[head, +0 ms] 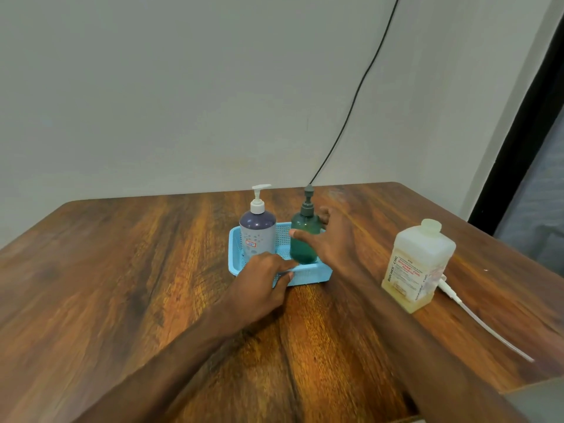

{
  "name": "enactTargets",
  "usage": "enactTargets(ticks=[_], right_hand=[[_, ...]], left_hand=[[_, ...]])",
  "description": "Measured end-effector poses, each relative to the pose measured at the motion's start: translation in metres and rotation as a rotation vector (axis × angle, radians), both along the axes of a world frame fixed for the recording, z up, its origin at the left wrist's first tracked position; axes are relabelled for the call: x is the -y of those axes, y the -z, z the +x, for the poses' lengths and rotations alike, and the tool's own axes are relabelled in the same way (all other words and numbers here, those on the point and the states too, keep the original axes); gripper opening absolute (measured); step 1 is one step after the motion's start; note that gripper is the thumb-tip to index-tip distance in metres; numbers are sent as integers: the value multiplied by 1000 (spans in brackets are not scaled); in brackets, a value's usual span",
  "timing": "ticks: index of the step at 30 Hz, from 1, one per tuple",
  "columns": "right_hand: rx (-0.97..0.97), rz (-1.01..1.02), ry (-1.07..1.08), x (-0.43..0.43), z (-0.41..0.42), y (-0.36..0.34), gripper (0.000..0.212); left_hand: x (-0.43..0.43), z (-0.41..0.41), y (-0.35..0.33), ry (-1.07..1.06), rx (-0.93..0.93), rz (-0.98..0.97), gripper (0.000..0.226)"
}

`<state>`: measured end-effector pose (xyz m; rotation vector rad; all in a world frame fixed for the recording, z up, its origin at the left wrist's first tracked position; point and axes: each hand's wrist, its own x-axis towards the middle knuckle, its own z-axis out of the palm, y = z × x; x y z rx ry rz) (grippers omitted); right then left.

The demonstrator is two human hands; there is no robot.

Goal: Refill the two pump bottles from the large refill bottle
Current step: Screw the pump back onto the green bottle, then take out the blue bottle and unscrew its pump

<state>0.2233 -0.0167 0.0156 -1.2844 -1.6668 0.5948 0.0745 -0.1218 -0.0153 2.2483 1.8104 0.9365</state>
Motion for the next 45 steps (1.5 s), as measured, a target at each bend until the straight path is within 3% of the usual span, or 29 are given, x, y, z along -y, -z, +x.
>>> enactTargets(ticks=[3, 9, 15, 17, 21, 23, 25, 30, 38, 45], right_hand=[[-18, 29, 34, 20, 13, -6, 85], [-62, 84, 4, 76, 46, 2, 58], [-94, 77, -16, 100, 69, 12, 44], [-88, 66, -18, 103, 72, 13, 44], [-92, 49, -40, 108, 78, 13, 44], [-95, 41, -52, 110, 80, 12, 42], [-90, 27, -66, 111, 83, 11, 40], [-77, 0, -84, 114, 98, 10, 35], [-42, -28, -96, 115, 104, 9, 33], [-51, -16, -131, 120, 102, 7, 34]], left_hand=[[0, 0, 1, -4, 3, 5, 37], [4, 4, 2, -32, 35, 48, 33], [10, -2, -3, -216, 244, 395, 21], [0, -11, -7, -304, 282, 414, 41], [-35, -30, -16, -511, 246, 221, 94], [-46, -31, -23, -455, 308, 74, 94], [-49, -27, -26, -380, 337, -10, 79], [-49, -25, -30, -358, 355, 97, 71], [-40, -18, -30, -351, 401, 139, 75], [-11, 0, -60, -266, 418, 295, 78]])
